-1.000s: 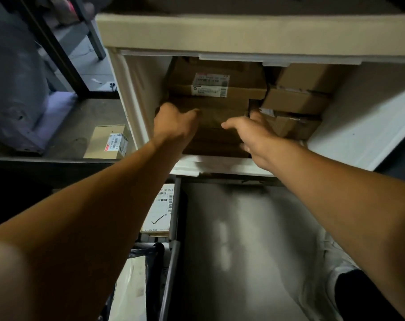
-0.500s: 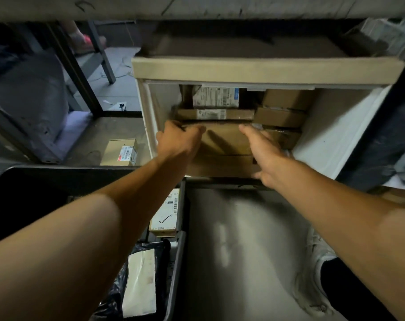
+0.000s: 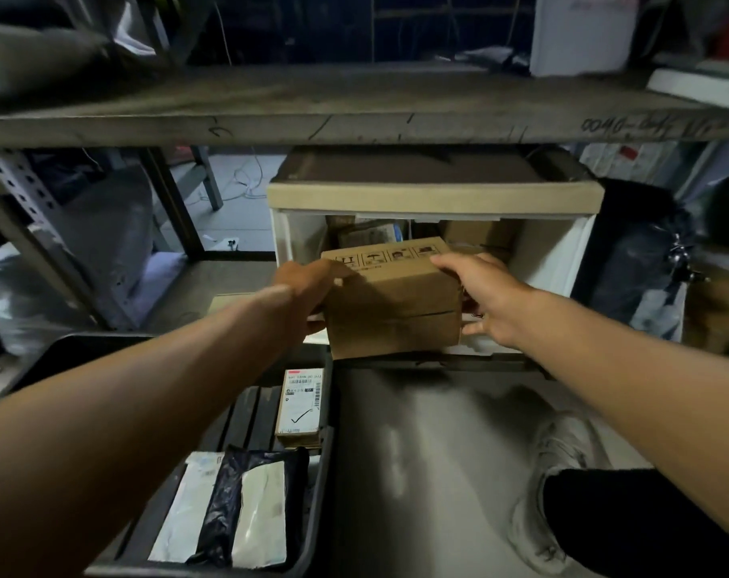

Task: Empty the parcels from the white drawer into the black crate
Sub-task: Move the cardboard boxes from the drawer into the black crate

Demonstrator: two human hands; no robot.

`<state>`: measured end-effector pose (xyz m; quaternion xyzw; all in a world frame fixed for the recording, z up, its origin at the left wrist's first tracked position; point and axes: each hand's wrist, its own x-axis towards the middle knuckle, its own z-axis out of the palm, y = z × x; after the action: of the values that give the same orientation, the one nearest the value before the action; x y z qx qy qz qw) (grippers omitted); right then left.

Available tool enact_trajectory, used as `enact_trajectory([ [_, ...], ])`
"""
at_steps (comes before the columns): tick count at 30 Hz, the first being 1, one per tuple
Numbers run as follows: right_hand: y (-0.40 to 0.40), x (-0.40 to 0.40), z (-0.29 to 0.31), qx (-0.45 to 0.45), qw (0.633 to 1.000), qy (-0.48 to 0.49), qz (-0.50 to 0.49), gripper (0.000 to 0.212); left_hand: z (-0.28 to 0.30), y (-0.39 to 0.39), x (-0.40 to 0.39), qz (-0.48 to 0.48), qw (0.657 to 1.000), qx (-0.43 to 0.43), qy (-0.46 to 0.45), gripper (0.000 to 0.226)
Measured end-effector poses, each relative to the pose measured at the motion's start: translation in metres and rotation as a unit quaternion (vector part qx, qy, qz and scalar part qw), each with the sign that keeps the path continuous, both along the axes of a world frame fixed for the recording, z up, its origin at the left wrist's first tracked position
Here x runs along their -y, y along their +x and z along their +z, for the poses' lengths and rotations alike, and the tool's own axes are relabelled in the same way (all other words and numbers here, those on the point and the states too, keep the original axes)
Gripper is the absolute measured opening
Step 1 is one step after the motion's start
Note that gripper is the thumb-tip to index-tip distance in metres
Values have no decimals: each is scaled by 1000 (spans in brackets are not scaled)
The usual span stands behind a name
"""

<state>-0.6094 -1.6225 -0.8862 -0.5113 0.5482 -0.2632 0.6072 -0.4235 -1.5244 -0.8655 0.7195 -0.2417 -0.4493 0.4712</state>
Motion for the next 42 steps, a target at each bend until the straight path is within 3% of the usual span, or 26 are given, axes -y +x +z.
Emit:
enact_trajectory([
  [7, -2, -3, 29, 24, 999, -22, 3, 22, 24, 6, -12, -14, 1000, -7, -12, 20],
  [10, 2, -2, 25, 52, 999, 4, 4, 28, 26, 10, -13, -7, 999, -6, -31, 33],
  [13, 7, -2, 20, 75, 997, 18, 23, 31, 22, 13, -12, -6, 999, -29, -39, 21],
  [16, 14, 2, 16, 78, 996, 0, 30, 35, 16, 19, -9, -15, 999, -31, -35, 30],
  [21, 15, 13, 9, 73, 997, -12, 17, 40, 11, 25, -3, -50, 998, -29, -33, 21],
  [26, 14, 14, 7, 67, 998, -15, 11, 40, 6, 23, 1, -46, 998, -32, -34, 30],
  [31, 19, 5, 8, 75, 997, -4, 21, 18, 7, 29, 1, -25, 999, -17, -41, 20],
  [36, 24, -1, 11, 101, 995, 18, 18, 23, 8, 36, -6, -18, 999, -21, -36, 44],
  [42, 27, -4, 14, 92, 996, -10, 2, 29, 8, 37, -11, 33, 998, 9, -45, 17],
])
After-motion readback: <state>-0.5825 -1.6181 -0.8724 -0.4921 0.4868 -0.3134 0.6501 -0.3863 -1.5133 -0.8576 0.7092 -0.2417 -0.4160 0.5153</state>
